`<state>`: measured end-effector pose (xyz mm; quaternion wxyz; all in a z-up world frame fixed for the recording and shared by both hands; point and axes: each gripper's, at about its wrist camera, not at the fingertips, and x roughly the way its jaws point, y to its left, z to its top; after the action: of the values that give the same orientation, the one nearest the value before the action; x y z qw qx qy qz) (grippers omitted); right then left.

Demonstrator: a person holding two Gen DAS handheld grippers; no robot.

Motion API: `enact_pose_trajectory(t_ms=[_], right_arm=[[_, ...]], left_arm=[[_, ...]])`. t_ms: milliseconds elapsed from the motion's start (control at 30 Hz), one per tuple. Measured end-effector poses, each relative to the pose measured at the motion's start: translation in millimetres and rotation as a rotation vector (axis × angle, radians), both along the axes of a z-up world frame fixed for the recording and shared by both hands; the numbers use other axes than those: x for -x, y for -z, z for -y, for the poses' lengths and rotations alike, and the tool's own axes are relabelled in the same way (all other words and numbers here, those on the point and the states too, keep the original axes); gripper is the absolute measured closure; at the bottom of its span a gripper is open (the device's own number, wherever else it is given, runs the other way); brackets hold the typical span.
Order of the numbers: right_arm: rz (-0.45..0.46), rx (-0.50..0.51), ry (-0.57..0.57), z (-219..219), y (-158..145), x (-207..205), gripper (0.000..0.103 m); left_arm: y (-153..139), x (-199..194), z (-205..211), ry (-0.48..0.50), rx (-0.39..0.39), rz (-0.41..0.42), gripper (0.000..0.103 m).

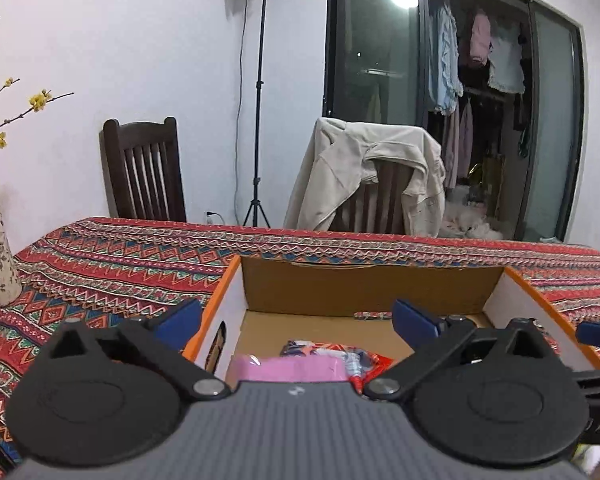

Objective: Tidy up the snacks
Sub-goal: 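Carry both packets into the orange box and open both tools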

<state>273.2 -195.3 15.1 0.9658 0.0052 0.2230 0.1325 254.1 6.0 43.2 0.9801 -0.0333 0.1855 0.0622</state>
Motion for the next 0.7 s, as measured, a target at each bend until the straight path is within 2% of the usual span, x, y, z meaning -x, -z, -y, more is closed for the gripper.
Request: enact_pose_trajectory(t_ms=[400, 700], right_arm=[[0.014, 0.016, 0.001, -1, -5, 6, 0.0], [0.016, -0.013, -0.013, 3, -28, 21, 0.0]], left_arm=[[-8, 7, 0, -0.011, 0.018, 0.015, 0.0], [-36, 23, 2, -0.002, 0.039, 0.061, 0.0]])
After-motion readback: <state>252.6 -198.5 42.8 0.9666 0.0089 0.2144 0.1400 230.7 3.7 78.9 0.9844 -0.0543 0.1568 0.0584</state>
